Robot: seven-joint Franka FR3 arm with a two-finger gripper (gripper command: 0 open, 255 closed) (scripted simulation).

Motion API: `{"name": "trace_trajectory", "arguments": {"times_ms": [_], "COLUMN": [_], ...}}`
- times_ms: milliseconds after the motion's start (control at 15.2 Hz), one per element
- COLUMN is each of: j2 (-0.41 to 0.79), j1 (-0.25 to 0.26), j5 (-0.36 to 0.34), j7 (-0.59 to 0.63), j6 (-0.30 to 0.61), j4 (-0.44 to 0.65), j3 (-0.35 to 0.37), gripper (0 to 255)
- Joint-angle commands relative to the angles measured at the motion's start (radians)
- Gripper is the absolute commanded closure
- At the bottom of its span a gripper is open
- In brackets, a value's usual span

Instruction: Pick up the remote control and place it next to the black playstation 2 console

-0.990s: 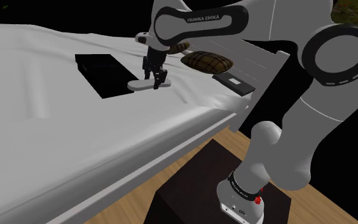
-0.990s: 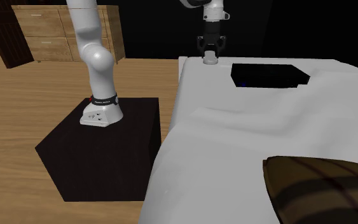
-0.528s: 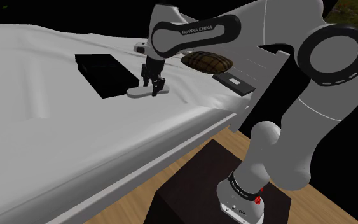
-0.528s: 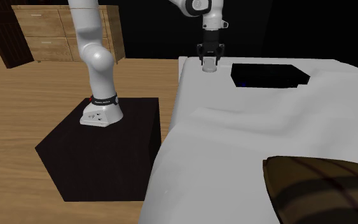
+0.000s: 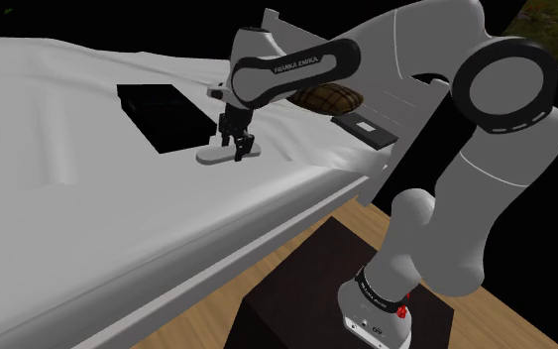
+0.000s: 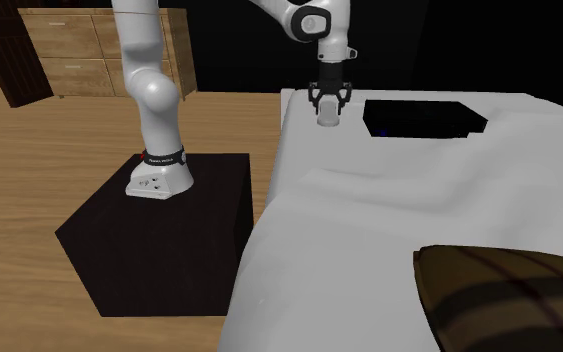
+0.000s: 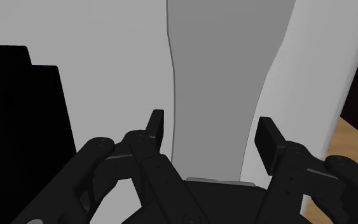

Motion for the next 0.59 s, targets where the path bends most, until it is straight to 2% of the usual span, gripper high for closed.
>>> {"name": "trace_trajectory", "arguments": {"times_ms": [0, 528], "j2": [0.015, 0.077], "j1": [-0.002, -0.009], "j5": [0.009, 0.051], "j7": [-0.007, -0.035], "j6": [0.027, 0.124], "j4": [-0.014, -0.057], "j3": [0.0, 0.005], "gripper": [255, 255]}}
